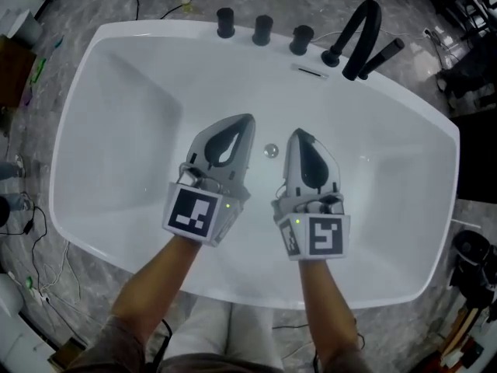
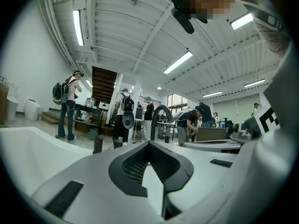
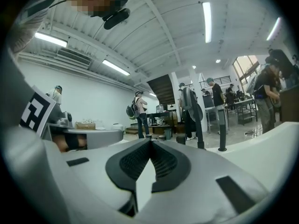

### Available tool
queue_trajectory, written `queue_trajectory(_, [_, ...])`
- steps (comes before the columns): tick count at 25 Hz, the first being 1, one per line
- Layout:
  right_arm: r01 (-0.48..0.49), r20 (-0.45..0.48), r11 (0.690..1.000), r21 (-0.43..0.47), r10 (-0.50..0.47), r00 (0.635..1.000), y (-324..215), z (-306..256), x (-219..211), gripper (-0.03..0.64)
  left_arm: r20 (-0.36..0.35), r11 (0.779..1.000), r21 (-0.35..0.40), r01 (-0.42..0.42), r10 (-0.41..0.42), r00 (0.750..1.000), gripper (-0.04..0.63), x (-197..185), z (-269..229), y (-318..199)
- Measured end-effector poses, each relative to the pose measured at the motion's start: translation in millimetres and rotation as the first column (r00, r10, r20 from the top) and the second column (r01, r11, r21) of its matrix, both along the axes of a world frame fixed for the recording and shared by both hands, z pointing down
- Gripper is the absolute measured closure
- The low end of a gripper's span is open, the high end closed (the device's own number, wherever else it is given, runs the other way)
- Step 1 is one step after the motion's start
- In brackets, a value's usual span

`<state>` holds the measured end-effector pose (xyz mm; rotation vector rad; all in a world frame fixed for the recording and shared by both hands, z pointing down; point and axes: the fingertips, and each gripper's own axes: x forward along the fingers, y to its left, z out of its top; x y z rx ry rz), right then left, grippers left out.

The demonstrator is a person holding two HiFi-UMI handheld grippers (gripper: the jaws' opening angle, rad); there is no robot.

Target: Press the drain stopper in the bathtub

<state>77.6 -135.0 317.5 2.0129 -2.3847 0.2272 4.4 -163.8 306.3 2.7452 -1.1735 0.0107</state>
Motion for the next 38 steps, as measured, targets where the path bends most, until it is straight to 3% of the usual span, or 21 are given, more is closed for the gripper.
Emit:
queue_trajectory(15, [0.02, 0.011, 1.0, -0.022, -0.019, 1.0, -30.0, 124.3, -5.2, 0.614, -0.019, 1.0, 0.003, 0.031, -0.031, 0.999, 0.589, 1.0, 114.9, -31.6])
queue_trajectory(38, [0.064, 0.025, 0.992, -0.106, -0.062, 0.998, -34.7, 302.0, -5.9, 0.614, 0.025, 0.999, -0.027, 0.038, -0.038, 0.999, 0.589, 21.1, 279.4, -31.2])
